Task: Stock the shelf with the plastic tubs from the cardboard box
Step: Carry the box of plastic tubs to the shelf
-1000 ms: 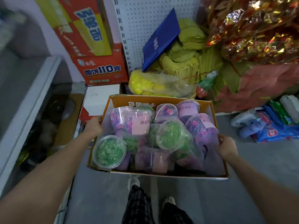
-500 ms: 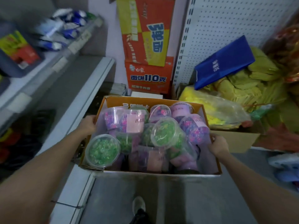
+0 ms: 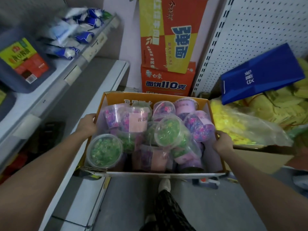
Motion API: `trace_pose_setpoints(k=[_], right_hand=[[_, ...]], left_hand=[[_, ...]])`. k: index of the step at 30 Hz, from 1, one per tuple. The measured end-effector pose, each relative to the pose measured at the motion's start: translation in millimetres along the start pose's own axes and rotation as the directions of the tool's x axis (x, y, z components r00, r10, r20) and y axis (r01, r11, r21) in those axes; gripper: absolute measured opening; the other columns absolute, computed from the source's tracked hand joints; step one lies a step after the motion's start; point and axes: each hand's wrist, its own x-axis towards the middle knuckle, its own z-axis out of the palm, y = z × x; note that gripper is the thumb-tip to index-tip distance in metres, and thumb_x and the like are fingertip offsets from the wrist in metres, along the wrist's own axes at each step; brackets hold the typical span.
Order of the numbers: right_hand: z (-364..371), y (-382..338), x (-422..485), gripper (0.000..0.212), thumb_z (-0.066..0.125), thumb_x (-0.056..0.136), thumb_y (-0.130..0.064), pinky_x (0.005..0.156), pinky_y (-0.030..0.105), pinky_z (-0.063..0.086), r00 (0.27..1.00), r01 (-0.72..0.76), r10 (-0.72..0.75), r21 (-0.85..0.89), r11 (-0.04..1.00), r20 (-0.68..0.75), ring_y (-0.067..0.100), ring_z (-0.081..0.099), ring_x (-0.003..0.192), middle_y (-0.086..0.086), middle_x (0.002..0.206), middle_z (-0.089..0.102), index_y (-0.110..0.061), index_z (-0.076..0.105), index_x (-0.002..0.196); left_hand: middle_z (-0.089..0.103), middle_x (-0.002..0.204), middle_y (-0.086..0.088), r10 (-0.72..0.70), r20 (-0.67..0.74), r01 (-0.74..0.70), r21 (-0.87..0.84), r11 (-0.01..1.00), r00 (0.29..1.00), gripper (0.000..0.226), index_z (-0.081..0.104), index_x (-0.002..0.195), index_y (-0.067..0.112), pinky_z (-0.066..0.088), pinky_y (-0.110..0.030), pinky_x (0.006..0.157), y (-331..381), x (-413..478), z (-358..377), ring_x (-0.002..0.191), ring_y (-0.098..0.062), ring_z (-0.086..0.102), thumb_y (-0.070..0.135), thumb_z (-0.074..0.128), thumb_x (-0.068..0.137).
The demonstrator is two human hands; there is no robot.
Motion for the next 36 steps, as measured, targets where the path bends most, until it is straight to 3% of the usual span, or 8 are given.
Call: trace_pose_setpoints(k=[5, 14, 20, 24, 29, 32, 36], right_hand=[[10.1, -16.2, 62.3, 0.042, 0.061, 0.079, -0.019, 0.069, 0.031, 0.037, 1.000, 0.005, -0.005, -0.001, 1.000, 0.003, 0.041, 0.060, 0.099, 0.025, 0.107, 0.065, 0.000, 0.060, 0.116], [5.4, -46.1, 170.0, 0.035, 0.059, 0.087, -0.014, 0.068, 0.030, 0.037, 0.999, -0.029, 0.030, 0.024, 0.999, -0.017, 0.038, 0.059, 0.098, 0.022, 0.110, 0.064, -0.002, 0.058, 0.120], [5.3, -48.0, 221.1, 0.029, 0.058, 0.089, -0.017, 0.054, 0.026, 0.035, 0.997, -0.058, 0.059, 0.034, 0.998, -0.044, 0.026, 0.055, 0.074, 0.021, 0.099, 0.066, -0.004, 0.060, 0.115], [10.8, -47.2, 238.3, 0.039, 0.060, 0.088, -0.017, 0.066, 0.029, 0.036, 0.995, -0.083, 0.086, 0.048, 0.995, -0.055, 0.037, 0.061, 0.092, 0.022, 0.106, 0.065, -0.002, 0.056, 0.124], [24.5, -45.7, 257.0, 0.040, 0.057, 0.089, -0.014, 0.070, 0.033, 0.044, 0.985, -0.149, 0.153, 0.057, 0.987, -0.078, 0.035, 0.061, 0.100, 0.019, 0.114, 0.064, -0.006, 0.053, 0.128], [32.6, -47.1, 266.2, 0.037, 0.056, 0.090, -0.015, 0.069, 0.033, 0.044, 0.980, -0.169, 0.174, 0.068, 0.983, -0.093, 0.033, 0.061, 0.096, 0.018, 0.111, 0.064, -0.007, 0.054, 0.126], [41.5, -48.8, 276.2, 0.034, 0.055, 0.091, -0.016, 0.067, 0.034, 0.044, 0.977, -0.184, 0.192, 0.085, 0.979, -0.097, 0.031, 0.060, 0.088, 0.018, 0.105, 0.064, -0.005, 0.055, 0.124]], left_hand=[[0.066, 0.101, -0.020, 0.010, 0.002, -0.010, -0.018, 1.000, 1.000, 0.027, 0.063, 0.109, 0.007, 0.055, -0.044, 0.077, 24.9, 55.7, 2.8, 0.090, -0.040, 0.063, 0.016, 0.064, 0.084], [0.065, 0.095, -0.021, 0.002, 0.039, -0.002, -0.003, 1.000, 0.999, 0.024, 0.064, 0.104, 0.005, 0.055, -0.044, 0.070, 92.0, 153.0, 14.4, 0.083, -0.040, 0.063, 0.010, 0.064, 0.081], [0.064, 0.102, -0.023, 0.028, 0.074, -0.029, 0.011, 1.000, 0.997, 0.027, 0.064, 0.107, 0.002, 0.043, -0.035, 0.074, 125.9, 201.7, 33.5, 0.096, -0.040, 0.059, 0.002, 0.061, 0.080], [0.061, 0.112, -0.026, 0.046, 0.095, -0.049, 0.032, 0.998, 0.994, 0.032, 0.060, 0.117, 0.001, 0.047, -0.039, 0.075, 144.6, 233.6, 46.4, 0.099, -0.042, 0.058, 0.002, 0.057, 0.084], [0.062, 0.107, -0.023, 0.055, 0.140, -0.056, 0.001, 0.998, 0.989, 0.030, 0.060, 0.115, 0.001, 0.045, -0.036, 0.074, 159.7, 270.8, 59.9, 0.098, -0.039, 0.058, 0.002, 0.056, 0.086], [0.064, 0.108, -0.022, 0.083, 0.171, -0.088, 0.020, 0.996, 0.982, 0.030, 0.061, 0.115, 0.004, 0.045, -0.042, 0.085, 158.6, 292.0, 68.7, 0.102, -0.040, 0.058, 0.007, 0.060, 0.085], [0.062, 0.114, -0.024, 0.079, 0.206, -0.081, 0.003, 0.997, 0.975, 0.038, 0.057, 0.122, 0.003, 0.041, -0.040, 0.089, 155.1, 309.6, 84.9, 0.109, -0.041, 0.055, 0.008, 0.062, 0.085]])
